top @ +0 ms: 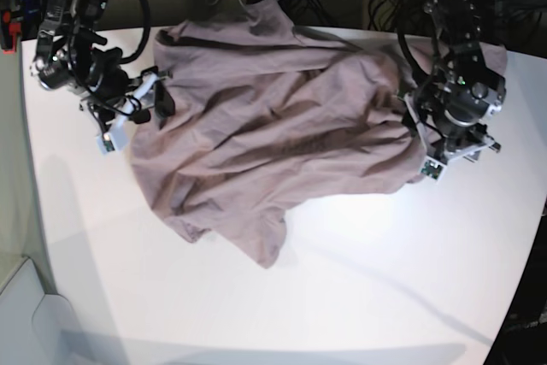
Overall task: Layout the t-shirt on the table in an organized manner, then fold the t-shirt properly
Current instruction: 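Drag the grasped fabric outward with the left gripper and release, then grasp the t-shirt hem with the right gripper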
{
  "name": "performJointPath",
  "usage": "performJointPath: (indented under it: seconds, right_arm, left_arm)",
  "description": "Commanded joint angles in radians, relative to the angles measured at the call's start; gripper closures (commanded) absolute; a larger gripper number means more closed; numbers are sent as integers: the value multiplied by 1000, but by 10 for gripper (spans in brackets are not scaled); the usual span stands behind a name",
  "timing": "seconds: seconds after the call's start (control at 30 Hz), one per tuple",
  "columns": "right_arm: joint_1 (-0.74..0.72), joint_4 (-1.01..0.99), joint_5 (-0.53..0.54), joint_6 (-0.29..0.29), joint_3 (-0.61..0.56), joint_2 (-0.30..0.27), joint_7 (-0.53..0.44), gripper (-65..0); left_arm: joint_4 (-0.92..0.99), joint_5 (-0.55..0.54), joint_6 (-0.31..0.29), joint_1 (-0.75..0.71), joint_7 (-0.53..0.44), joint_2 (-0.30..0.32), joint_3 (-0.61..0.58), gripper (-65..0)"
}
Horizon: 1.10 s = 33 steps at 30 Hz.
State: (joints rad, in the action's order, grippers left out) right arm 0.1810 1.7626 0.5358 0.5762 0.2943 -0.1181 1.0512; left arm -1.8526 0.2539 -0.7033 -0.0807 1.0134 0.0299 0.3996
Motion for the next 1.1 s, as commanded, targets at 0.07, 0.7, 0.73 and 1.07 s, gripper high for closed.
performJointPath:
  seconds: [0.07, 0.7, 0.73, 1.07]
  right_arm:
    - [-8, 20, 20, 5, 4, -9, -18, -313]
    - [-11, 20, 20, 5, -17, 2, -18, -313]
    - [-16, 20, 20, 5, -17, 2, -18, -313]
    - [-33, 27, 20, 5, -8, -10, -18, -313]
  left_arm:
    - [-35, -5, 5, -12, -15, 3, 38, -577]
    - [146, -8, 5, -110, -26, 28, 134, -650]
    - [159, -8, 5, -110, -26, 38, 157, -650]
    - [248, -103, 5, -127, -17, 104, 365, -650]
